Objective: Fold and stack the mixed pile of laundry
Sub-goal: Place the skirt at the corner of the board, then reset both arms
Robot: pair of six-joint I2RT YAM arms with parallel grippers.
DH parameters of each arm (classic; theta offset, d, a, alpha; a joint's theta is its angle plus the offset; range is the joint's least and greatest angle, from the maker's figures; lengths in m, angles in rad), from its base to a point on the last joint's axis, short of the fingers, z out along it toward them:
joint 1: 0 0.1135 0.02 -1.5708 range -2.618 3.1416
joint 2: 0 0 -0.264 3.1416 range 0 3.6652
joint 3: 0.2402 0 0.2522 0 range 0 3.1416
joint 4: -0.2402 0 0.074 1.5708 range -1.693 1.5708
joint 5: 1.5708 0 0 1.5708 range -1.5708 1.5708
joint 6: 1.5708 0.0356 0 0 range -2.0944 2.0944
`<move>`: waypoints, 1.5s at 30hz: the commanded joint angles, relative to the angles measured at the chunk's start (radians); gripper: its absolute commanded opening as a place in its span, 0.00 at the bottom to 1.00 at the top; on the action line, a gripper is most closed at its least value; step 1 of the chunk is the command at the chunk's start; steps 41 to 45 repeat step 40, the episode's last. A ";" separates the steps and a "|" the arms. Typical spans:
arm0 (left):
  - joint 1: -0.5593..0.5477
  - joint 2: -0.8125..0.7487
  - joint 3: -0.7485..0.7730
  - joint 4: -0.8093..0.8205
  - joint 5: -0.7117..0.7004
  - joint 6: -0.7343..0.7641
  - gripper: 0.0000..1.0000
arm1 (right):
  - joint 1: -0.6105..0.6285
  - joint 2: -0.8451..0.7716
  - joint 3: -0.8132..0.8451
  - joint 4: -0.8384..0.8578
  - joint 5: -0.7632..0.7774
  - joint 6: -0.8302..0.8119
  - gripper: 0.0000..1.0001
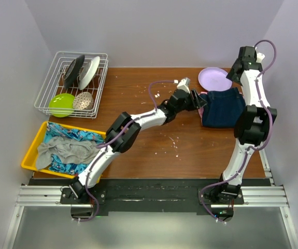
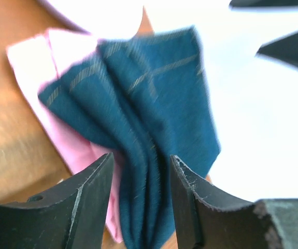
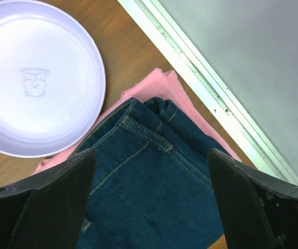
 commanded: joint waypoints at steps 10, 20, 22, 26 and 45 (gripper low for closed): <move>0.100 -0.360 -0.268 0.056 0.031 0.119 0.54 | 0.158 -0.254 -0.222 0.171 -0.127 0.057 0.99; 0.176 -0.804 -0.788 -0.059 -0.096 0.253 0.59 | 0.518 -0.490 -0.569 0.442 -0.207 0.121 0.99; 0.176 -0.903 -0.857 -0.152 -0.146 0.303 0.62 | 0.561 -0.545 -0.671 0.495 -0.225 0.134 0.99; 0.176 -1.031 -0.934 -0.315 -0.306 0.351 0.77 | 0.639 -0.632 -0.826 0.630 -0.312 0.189 0.99; 0.177 -1.320 -1.109 -0.528 -0.562 0.394 1.00 | 0.698 -0.751 -1.005 0.681 -0.354 0.125 0.99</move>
